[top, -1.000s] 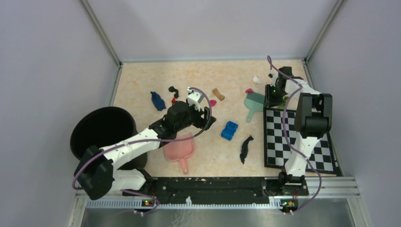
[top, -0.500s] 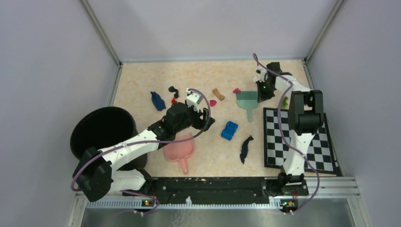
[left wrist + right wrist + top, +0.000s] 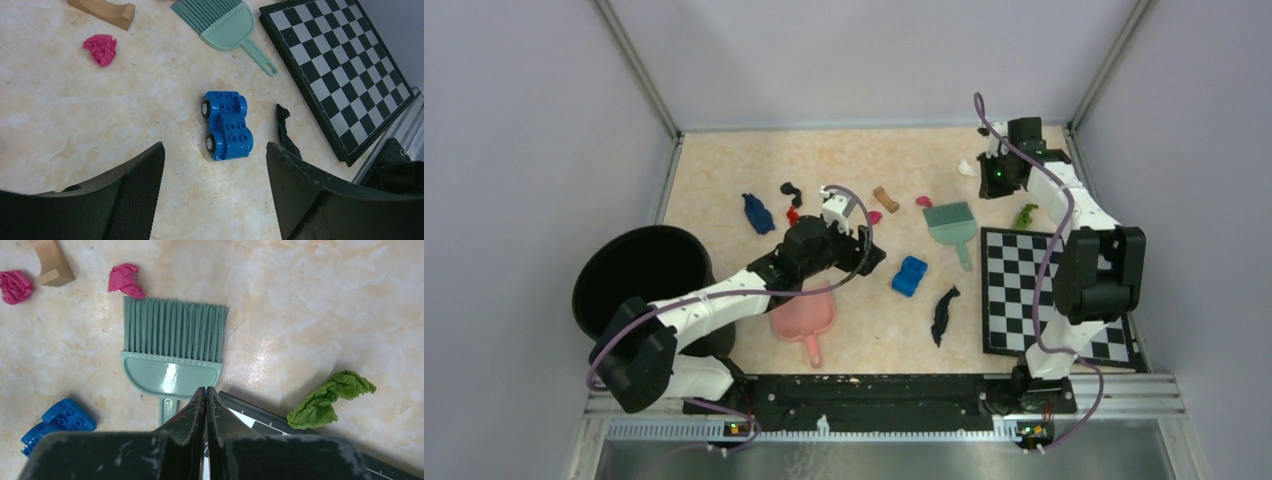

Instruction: Sweep away the paper scraps from the table

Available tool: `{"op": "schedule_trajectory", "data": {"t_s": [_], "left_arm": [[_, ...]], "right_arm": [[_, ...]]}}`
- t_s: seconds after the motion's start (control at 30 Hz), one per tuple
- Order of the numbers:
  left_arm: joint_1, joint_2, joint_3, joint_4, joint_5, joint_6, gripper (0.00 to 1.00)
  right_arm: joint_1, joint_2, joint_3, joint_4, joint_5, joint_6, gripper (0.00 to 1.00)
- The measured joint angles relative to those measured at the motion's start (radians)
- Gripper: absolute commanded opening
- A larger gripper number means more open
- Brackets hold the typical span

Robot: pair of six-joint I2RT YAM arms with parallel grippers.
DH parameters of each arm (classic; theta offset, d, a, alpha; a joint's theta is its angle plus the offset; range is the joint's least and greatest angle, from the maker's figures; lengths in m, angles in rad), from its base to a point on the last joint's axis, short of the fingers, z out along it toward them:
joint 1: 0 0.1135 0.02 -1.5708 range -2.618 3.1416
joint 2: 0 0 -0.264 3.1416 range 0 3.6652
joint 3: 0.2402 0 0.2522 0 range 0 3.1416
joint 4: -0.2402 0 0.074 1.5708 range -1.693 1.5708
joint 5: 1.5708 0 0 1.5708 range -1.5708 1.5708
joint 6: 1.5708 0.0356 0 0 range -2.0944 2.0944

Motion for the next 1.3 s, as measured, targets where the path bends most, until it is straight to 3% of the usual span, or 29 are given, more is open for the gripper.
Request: {"op": "schedule_trajectory", "data": {"t_s": [0.33, 0.57, 0.83, 1.07, 1.3], "left_arm": [[0.0, 0.032, 0.0, 0.035, 0.026, -0.058, 0.77], [0.0, 0.037, 0.0, 0.035, 0.025, -0.073, 0.77], [0.0, 0.039, 0.0, 0.035, 0.023, -0.079, 0.77], [0.0, 0.039, 0.0, 0.035, 0.021, -0.084, 0.77], [0.0, 0.039, -0.002, 0.035, 0.017, -0.093, 0.77]], "right_arm": [[0.034, -0.005, -0.055, -0.024, -0.049, -0.031, 0.45], [0.172, -0.01, -0.233, -0.005, 0.041, -0.065, 0.46], [0.17, -0.011, -0.304, 0.058, 0.101, -0.065, 0.47], [0.172, 0.0, -0.314, 0.088, 0.118, -0.062, 0.35], [0.172, 0.007, -0.314, 0.097, 0.123, -0.053, 0.36]]}}
